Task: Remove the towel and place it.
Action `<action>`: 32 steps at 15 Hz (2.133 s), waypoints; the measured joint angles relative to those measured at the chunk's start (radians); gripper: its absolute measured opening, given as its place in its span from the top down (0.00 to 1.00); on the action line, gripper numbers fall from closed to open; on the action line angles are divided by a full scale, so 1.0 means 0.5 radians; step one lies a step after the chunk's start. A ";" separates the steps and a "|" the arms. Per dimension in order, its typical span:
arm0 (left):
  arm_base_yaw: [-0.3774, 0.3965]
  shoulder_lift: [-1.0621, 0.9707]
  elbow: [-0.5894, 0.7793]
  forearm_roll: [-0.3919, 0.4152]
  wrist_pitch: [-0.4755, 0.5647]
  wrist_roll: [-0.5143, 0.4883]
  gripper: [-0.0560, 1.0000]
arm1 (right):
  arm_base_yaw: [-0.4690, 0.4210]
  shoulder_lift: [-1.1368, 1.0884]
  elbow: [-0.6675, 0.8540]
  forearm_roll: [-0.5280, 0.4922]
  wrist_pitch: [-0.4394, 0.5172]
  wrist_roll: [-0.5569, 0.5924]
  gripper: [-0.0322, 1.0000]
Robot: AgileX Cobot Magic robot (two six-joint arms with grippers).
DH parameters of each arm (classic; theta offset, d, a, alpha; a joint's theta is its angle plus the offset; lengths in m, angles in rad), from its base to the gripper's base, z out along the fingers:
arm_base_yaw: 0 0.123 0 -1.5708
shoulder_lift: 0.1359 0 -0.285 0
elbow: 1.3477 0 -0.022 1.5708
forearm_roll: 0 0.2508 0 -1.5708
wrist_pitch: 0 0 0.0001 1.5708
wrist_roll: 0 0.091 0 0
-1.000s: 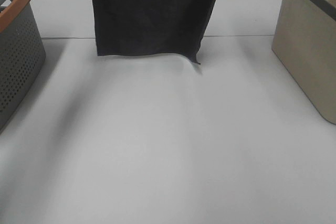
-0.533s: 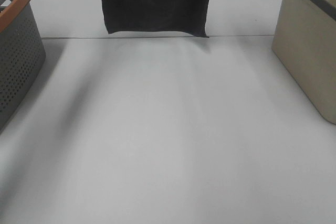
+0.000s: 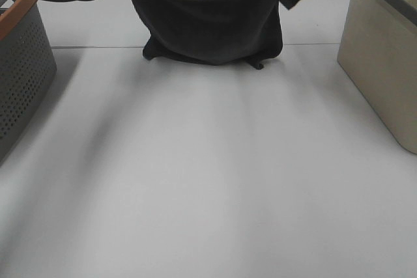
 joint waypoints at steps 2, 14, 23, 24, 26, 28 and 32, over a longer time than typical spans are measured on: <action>-0.044 -0.110 0.276 -0.066 -0.002 0.000 0.95 | 0.030 -0.092 0.352 0.204 -0.054 -0.234 0.95; -0.058 -0.276 1.292 -0.372 -0.160 0.000 0.95 | 0.062 -0.098 1.102 0.876 0.050 -0.944 0.95; -0.058 -0.276 1.306 -0.054 -0.324 -0.078 0.95 | 0.062 -0.008 1.182 0.504 -0.156 -1.002 0.95; -0.058 -0.276 1.306 -0.022 -0.328 -0.104 0.93 | 0.062 -0.008 1.182 0.466 -0.156 -1.002 0.95; -0.058 -0.276 1.306 0.024 -0.360 -0.122 0.75 | 0.062 -0.008 1.182 0.460 -0.150 -1.002 0.86; -0.058 -0.276 1.306 0.026 -0.378 -0.144 0.43 | 0.062 -0.008 1.182 0.470 -0.124 -1.002 0.50; -0.058 -0.310 1.306 0.042 -0.468 -0.168 0.15 | 0.062 -0.096 1.182 0.470 -0.104 -1.002 0.16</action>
